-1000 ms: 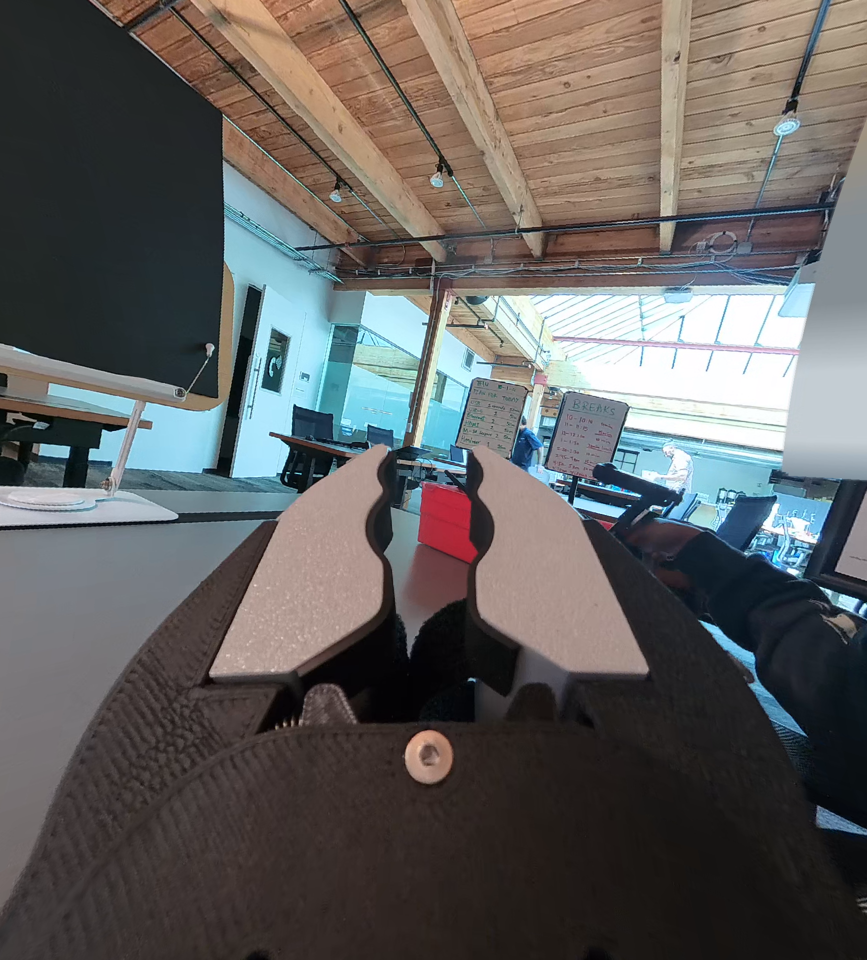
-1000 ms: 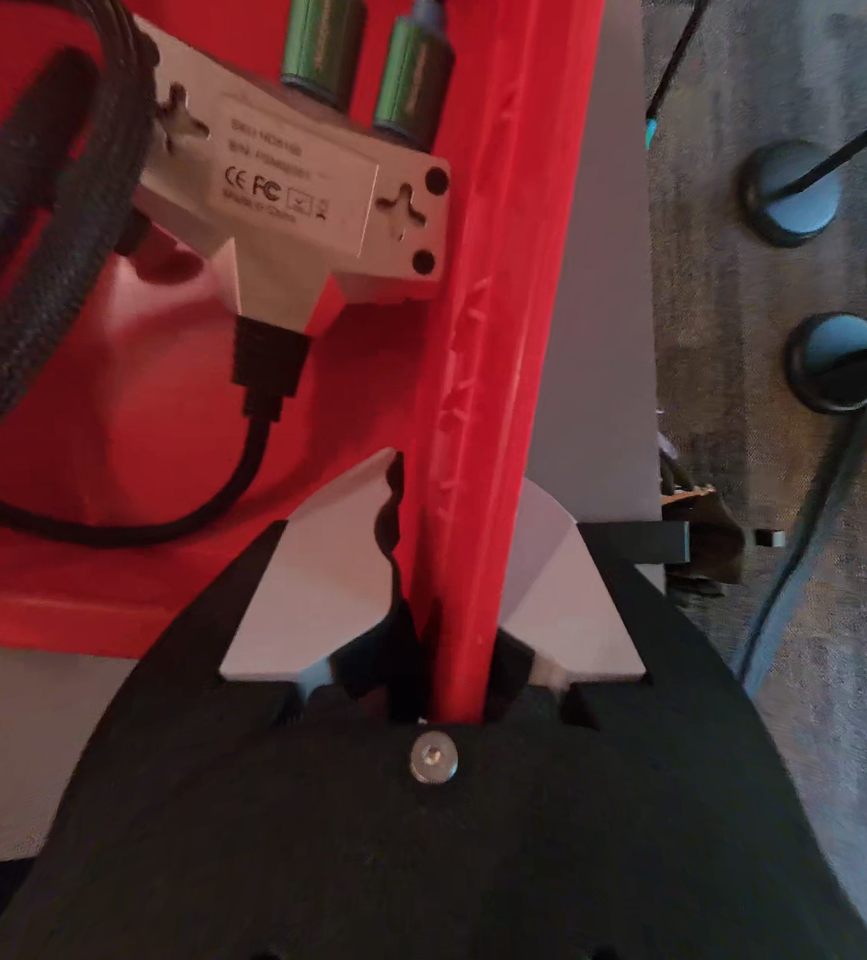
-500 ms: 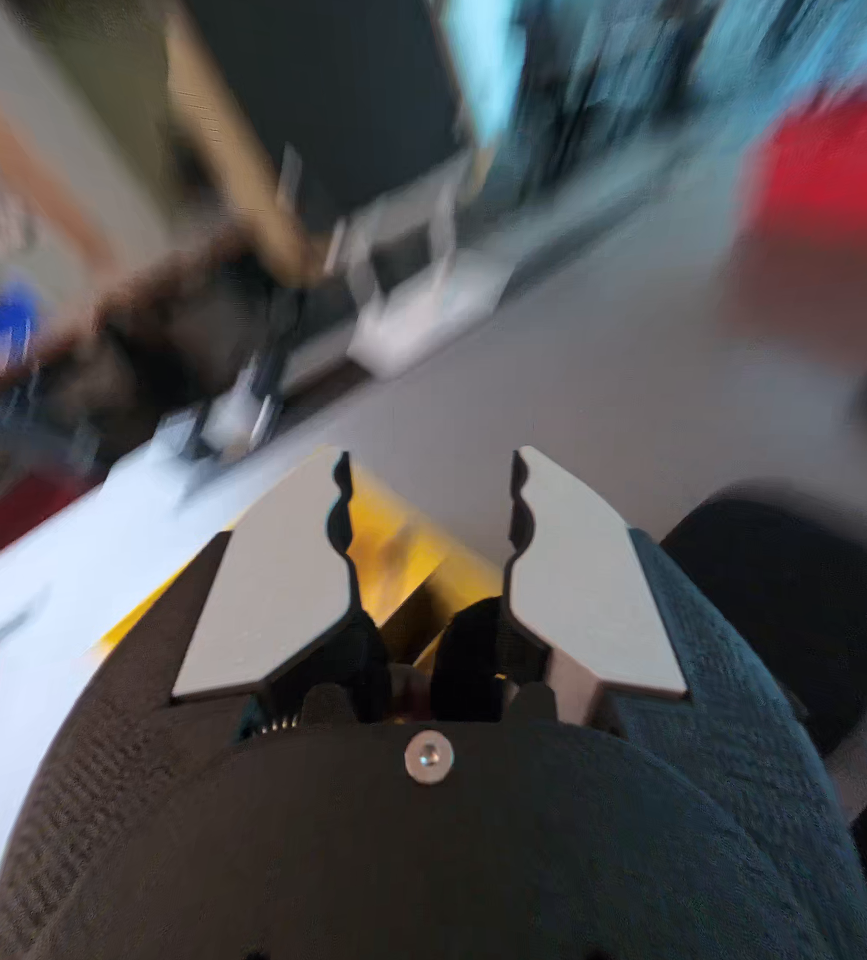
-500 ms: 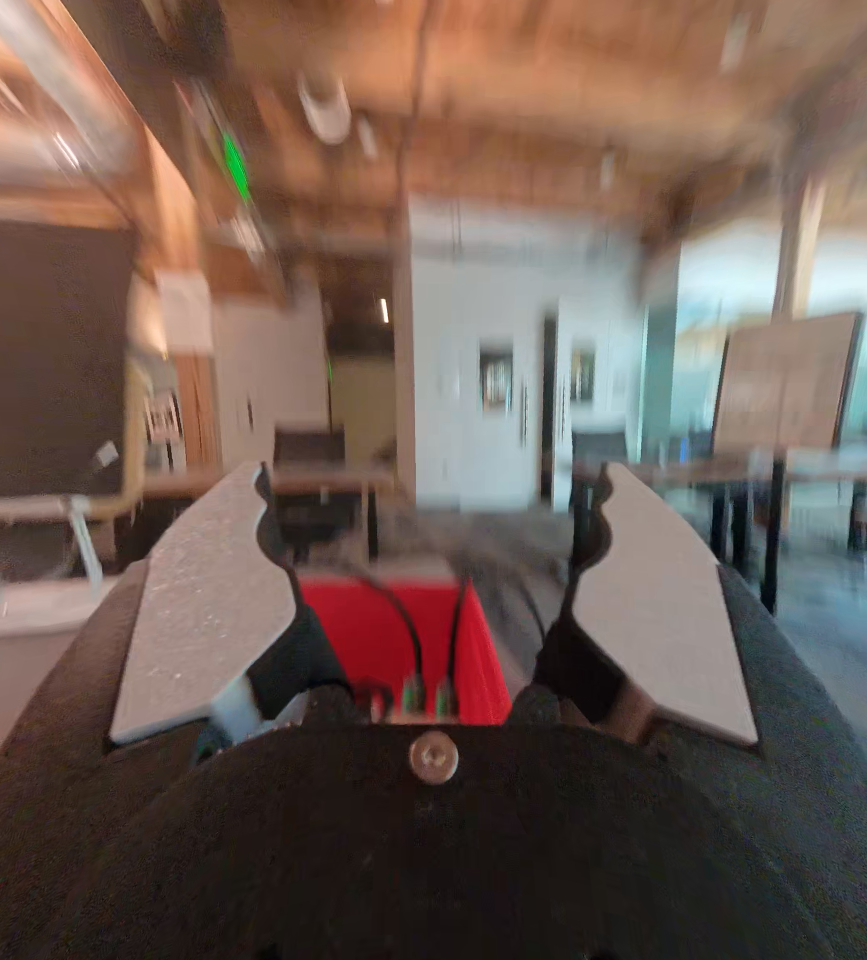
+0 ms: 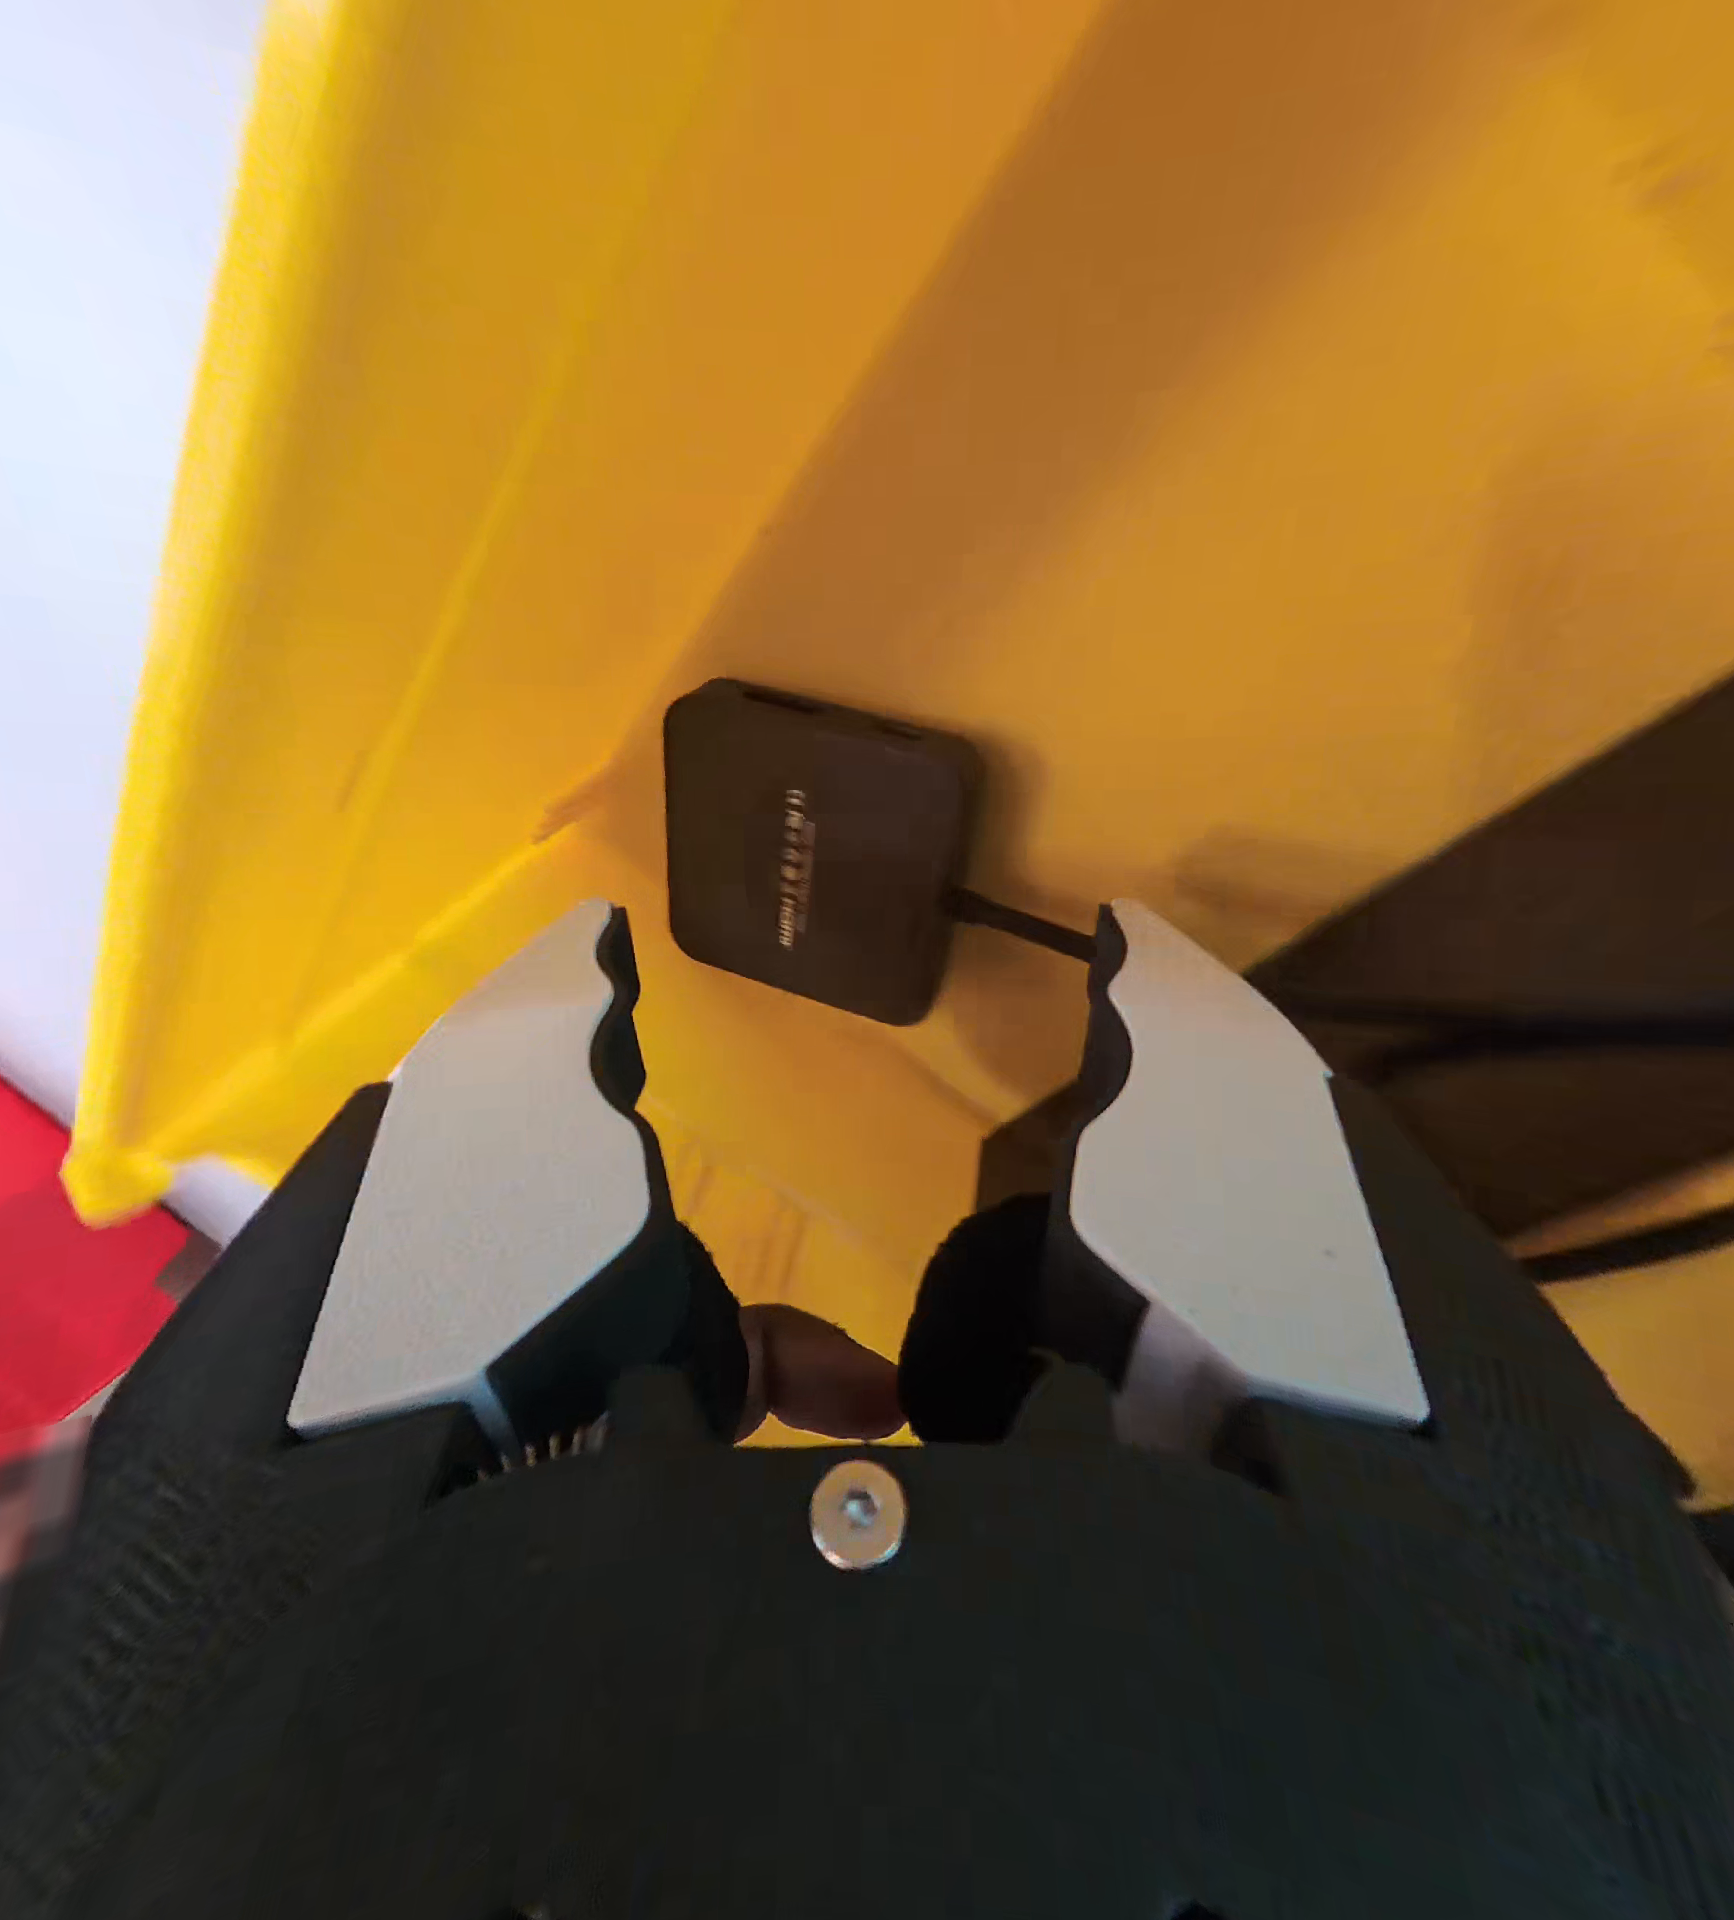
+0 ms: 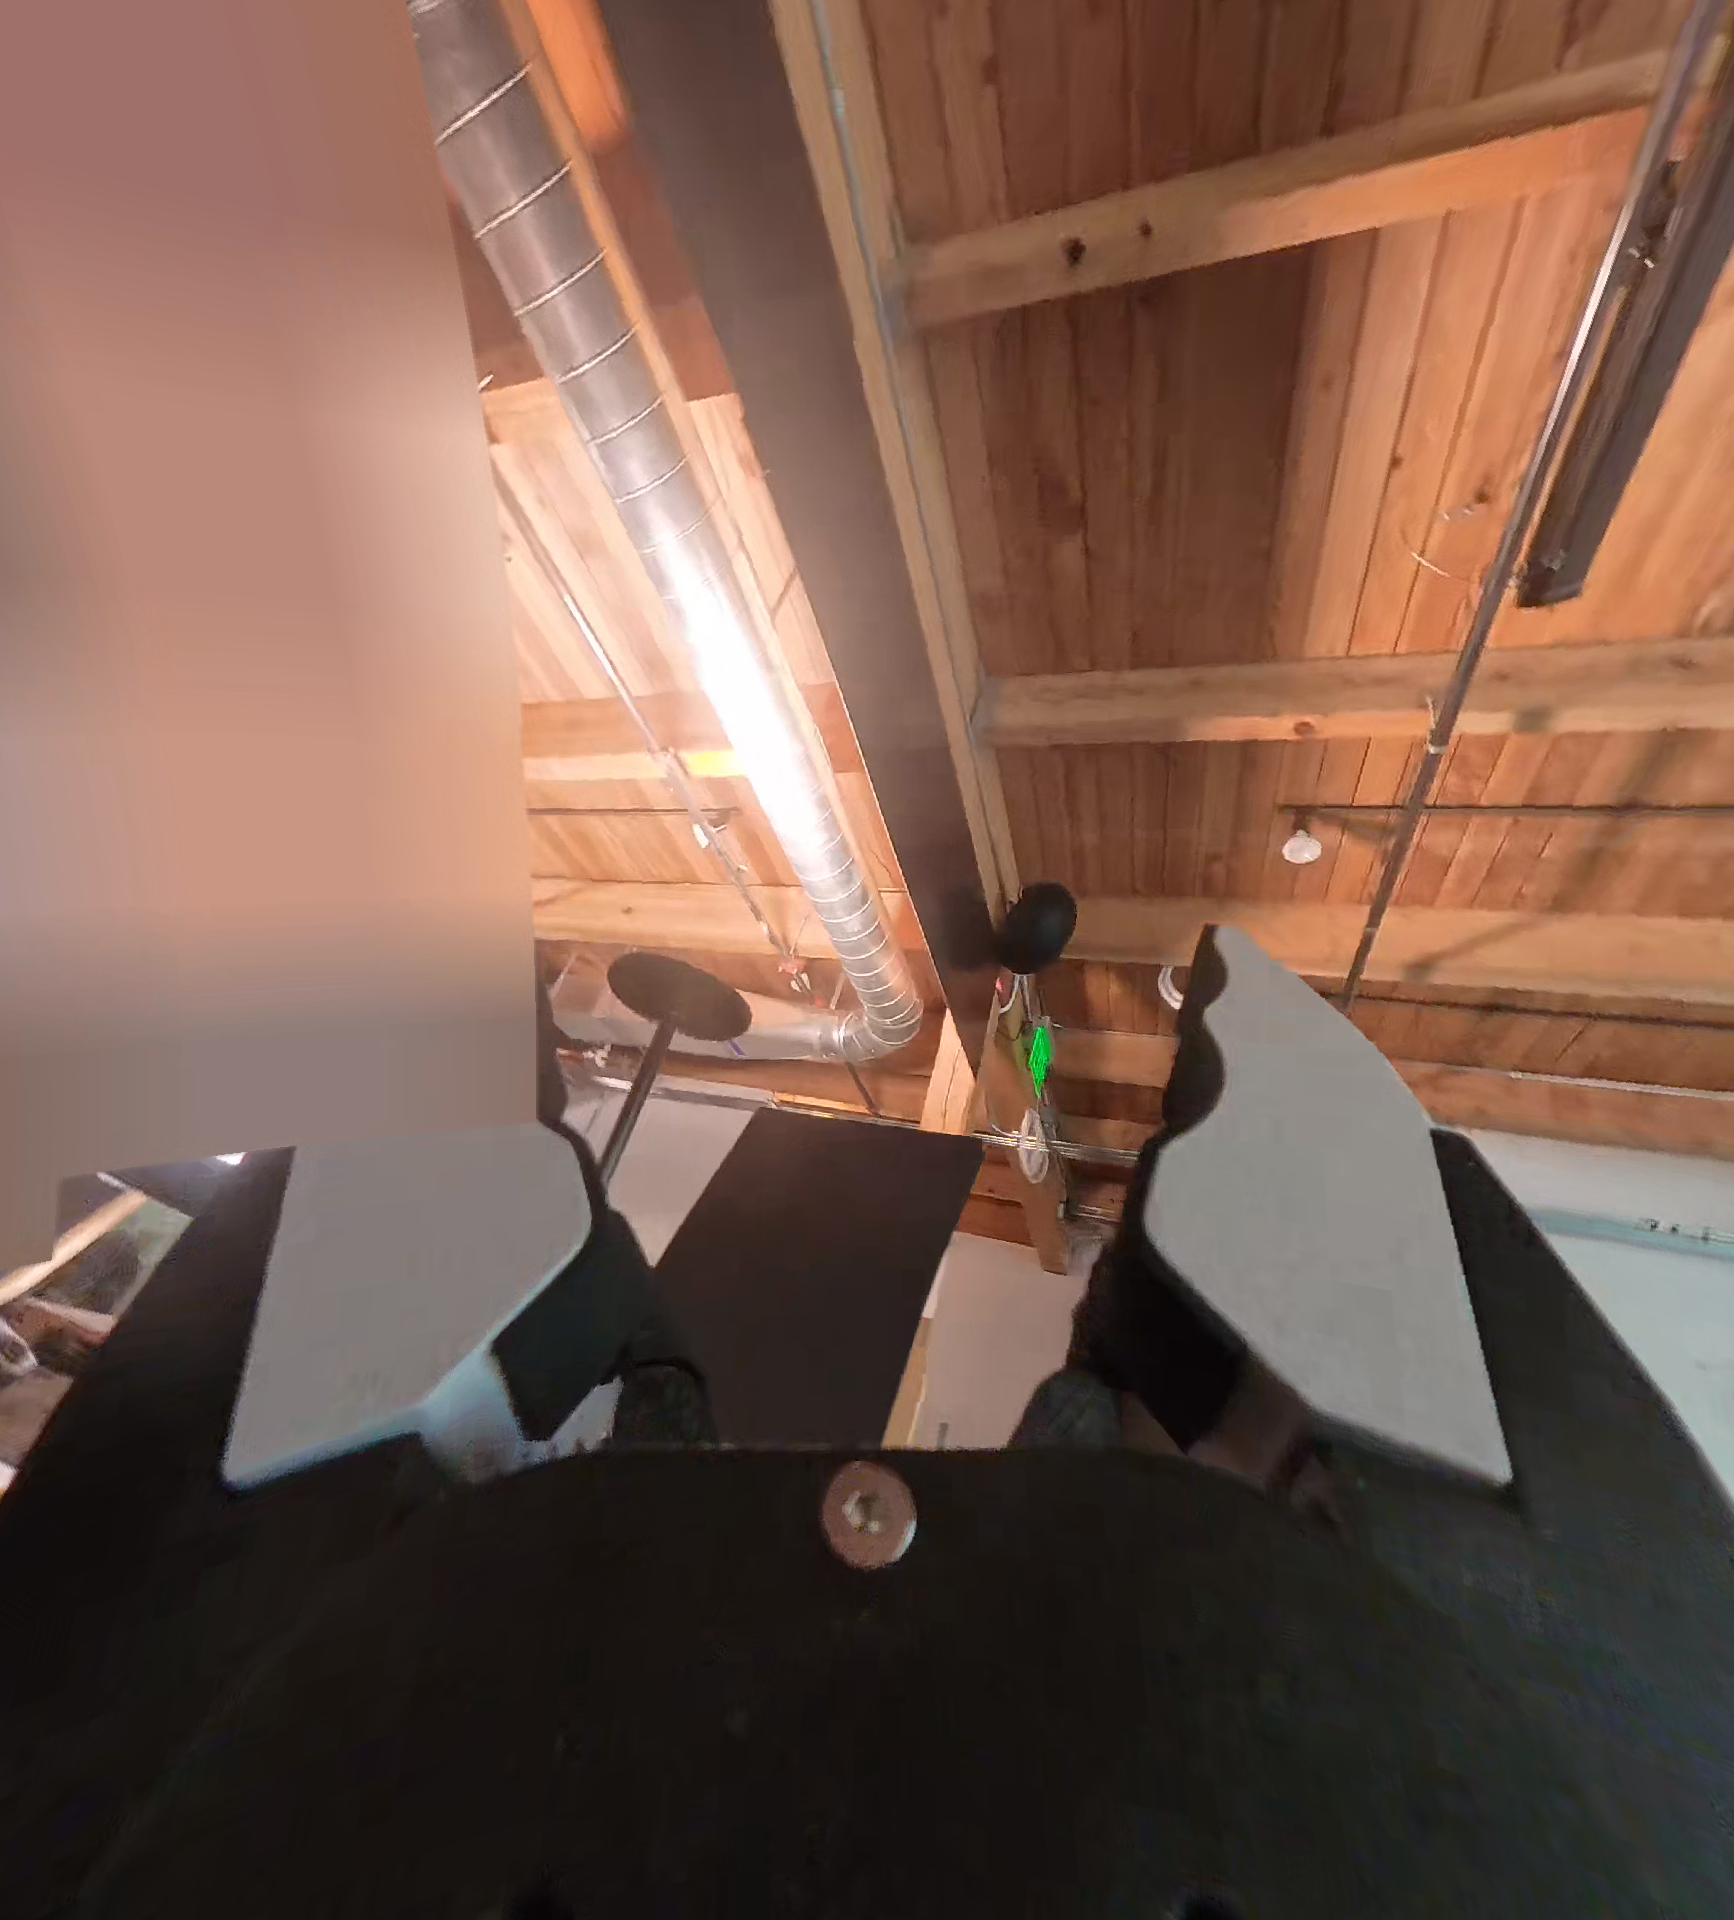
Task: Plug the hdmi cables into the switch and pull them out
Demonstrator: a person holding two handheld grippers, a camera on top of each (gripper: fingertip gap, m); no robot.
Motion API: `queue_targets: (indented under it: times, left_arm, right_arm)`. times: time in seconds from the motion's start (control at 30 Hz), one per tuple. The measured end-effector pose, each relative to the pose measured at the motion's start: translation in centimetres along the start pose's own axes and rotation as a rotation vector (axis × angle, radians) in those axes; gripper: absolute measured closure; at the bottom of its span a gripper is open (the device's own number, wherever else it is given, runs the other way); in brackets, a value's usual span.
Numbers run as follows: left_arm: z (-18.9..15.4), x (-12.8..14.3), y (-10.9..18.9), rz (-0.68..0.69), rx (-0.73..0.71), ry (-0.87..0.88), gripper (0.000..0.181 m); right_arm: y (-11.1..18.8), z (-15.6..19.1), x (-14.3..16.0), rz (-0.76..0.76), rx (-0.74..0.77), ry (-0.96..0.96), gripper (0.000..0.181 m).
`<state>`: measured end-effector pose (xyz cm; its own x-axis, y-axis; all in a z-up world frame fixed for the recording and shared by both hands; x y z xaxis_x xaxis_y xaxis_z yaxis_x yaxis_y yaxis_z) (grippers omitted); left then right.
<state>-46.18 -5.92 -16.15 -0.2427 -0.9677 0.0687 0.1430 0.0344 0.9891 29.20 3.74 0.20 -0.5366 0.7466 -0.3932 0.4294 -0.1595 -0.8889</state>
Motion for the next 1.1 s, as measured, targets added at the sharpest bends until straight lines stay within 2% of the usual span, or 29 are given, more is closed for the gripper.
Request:
queue_targets:
  times: [0.13,0.3,0.4,0.53,0.67,0.73,0.9,1.03,1.1]
  left_arm:
    - [1.8,-0.3,-1.7,0.063,0.033,0.014,0.098]
    - [1.9,-0.9,-3.2,0.145,0.105,0.010,0.100]
    - [1.7,-1.1,-3.5,0.111,0.154,0.032,0.093]
    - [1.3,-0.4,-3.3,0.141,0.153,-0.027,0.107]
    - [1.3,-0.4,-3.5,0.119,0.155,-0.029,0.099]
    - [1.2,-0.5,-3.4,0.103,0.142,-0.070,0.105]
    - [0.5,-0.4,-1.4,0.031,-0.046,-0.130,0.110]
    - [0.0,0.6,3.5,-0.149,-0.246,-0.110,0.111]
    - [-0.2,1.6,6.6,-0.289,-0.383,-0.074,0.111]
  right_arm:
    - [-0.1,1.3,-0.6,-0.023,-0.051,0.085,0.072]
    - [-0.2,2.4,-0.7,-0.025,-0.088,0.146,0.075]
    - [-0.2,2.8,-0.6,-0.012,-0.104,0.193,0.076]
    - [-0.1,2.9,-0.6,-0.018,-0.102,0.205,0.079]
    - [-0.1,3.1,-0.5,-0.017,-0.107,0.187,0.081]
    - [-0.1,3.2,-0.5,-0.006,-0.117,0.213,0.082]
    - [-0.1,3.5,-1.1,-0.005,-0.125,0.282,0.084]
    - [0.0,3.8,-1.5,-0.028,-0.124,0.277,0.087]
    - [-0.1,4.1,-1.4,-0.030,-0.131,0.270,0.088]
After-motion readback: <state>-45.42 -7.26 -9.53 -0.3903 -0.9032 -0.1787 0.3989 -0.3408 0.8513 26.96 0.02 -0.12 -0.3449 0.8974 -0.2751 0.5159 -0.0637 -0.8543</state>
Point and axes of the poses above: each gripper's, where its closed fingertips meet, y back along the fingers, x out of its underside, z = x × y across the jaws, the point moved 8 cm from there along y, back along the fingers, and after that the axes turned 2 degrees about x, right-handed, at the moved point
